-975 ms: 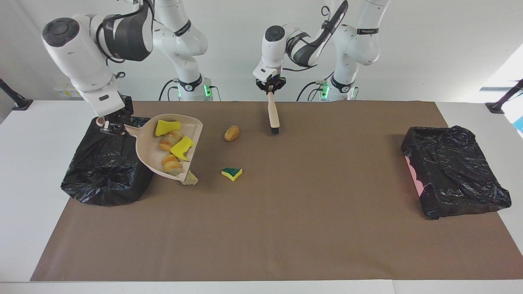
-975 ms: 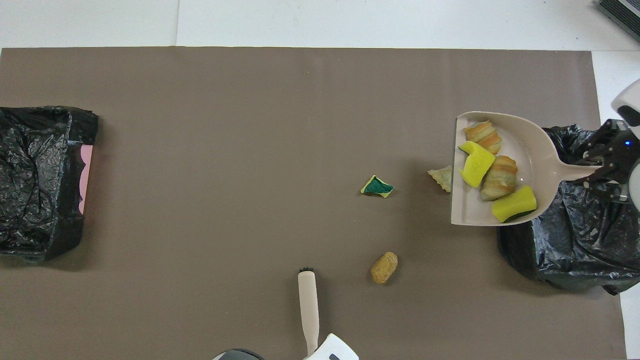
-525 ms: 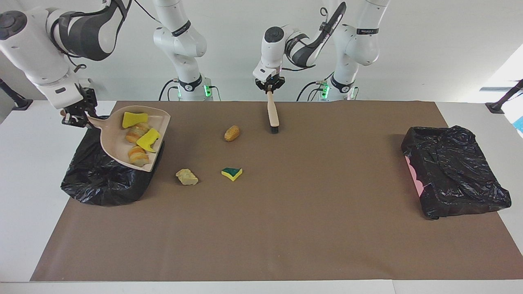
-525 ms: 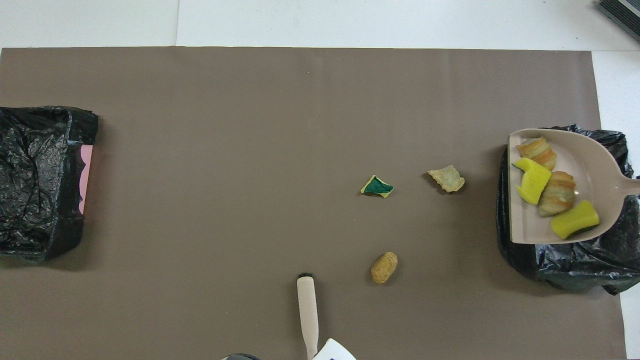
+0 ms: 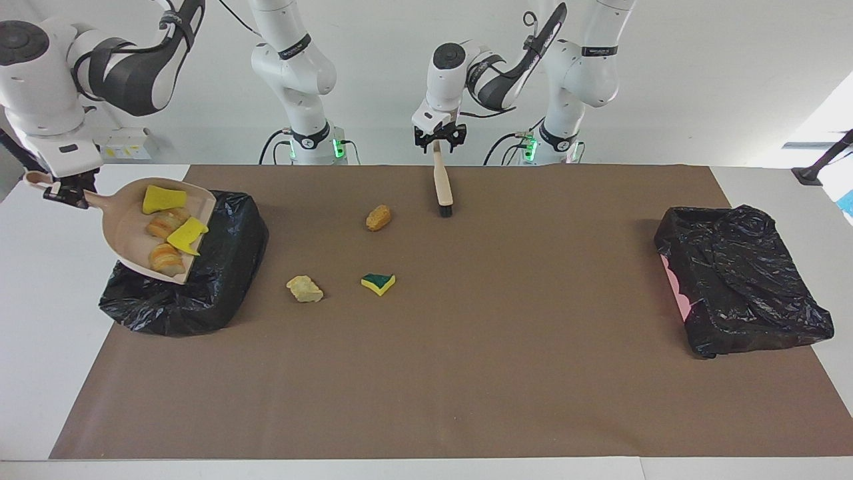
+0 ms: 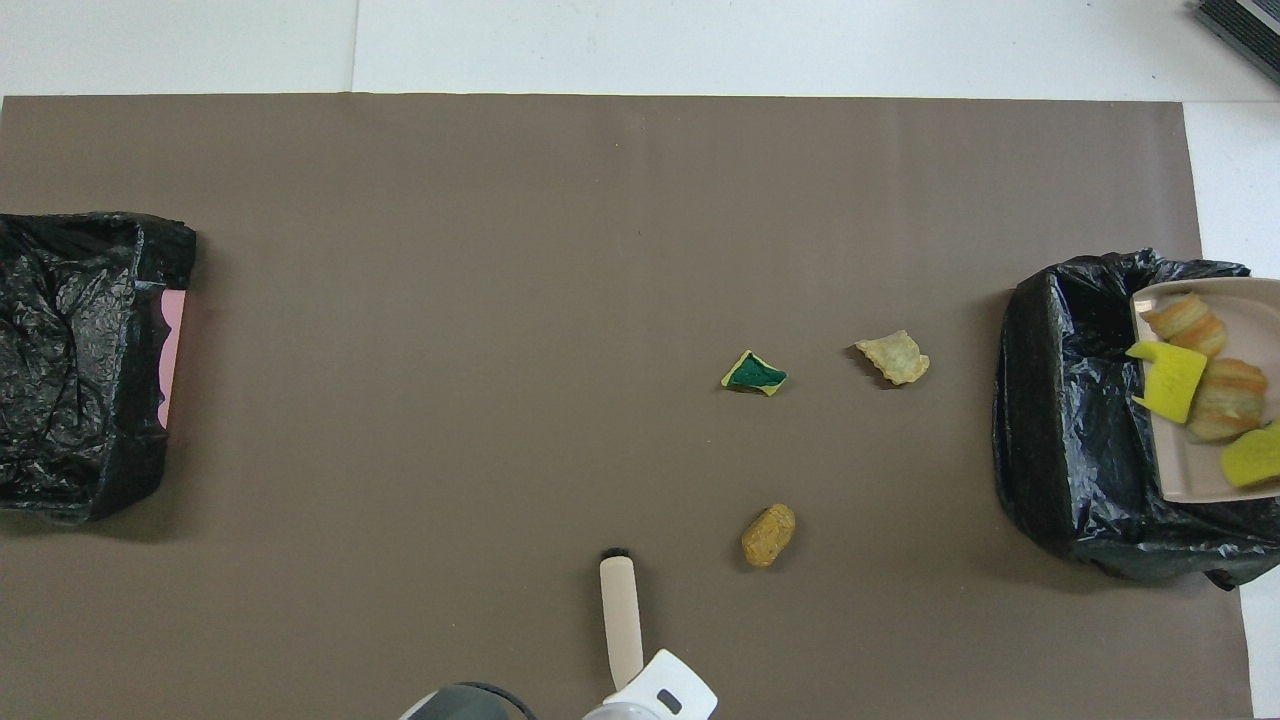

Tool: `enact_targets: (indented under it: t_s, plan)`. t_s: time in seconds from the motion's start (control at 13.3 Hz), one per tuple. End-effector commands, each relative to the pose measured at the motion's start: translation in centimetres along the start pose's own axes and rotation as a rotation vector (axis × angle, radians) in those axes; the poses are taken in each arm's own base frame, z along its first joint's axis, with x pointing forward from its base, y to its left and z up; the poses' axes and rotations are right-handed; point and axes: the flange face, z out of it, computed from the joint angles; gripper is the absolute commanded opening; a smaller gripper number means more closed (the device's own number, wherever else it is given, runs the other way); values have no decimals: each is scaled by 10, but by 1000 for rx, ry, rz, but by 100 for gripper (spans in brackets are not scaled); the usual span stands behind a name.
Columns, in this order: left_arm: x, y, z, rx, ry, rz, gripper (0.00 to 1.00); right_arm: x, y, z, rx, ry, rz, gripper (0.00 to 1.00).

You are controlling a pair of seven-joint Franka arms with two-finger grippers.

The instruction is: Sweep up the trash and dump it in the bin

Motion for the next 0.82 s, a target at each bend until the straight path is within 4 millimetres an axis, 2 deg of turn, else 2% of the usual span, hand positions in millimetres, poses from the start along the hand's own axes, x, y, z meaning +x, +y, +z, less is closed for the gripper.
enact_targets:
  t_s: [0.0,0.15,0.3,0.45,0.6,0.75]
  plan:
    - [65,-8,-57,30,39,56,100,-3,-23,11,-13,-93,-82,0]
    - [103,-20,-96,33,125,88,100,-5,-24,11,2,-163,-114,0]
    - [148,-51,-152,-1,189,98,100,0,-23,1,14,-205,-139,0]
    - [177,-84,-203,10,203,153,100,25,-19,-17,67,-257,-160,0]
    - [207,-133,-247,17,243,199,100,43,-24,-41,107,-355,-70,0]
    - [231,-188,-287,41,298,206,100,37,-28,-42,102,-378,-31,0]
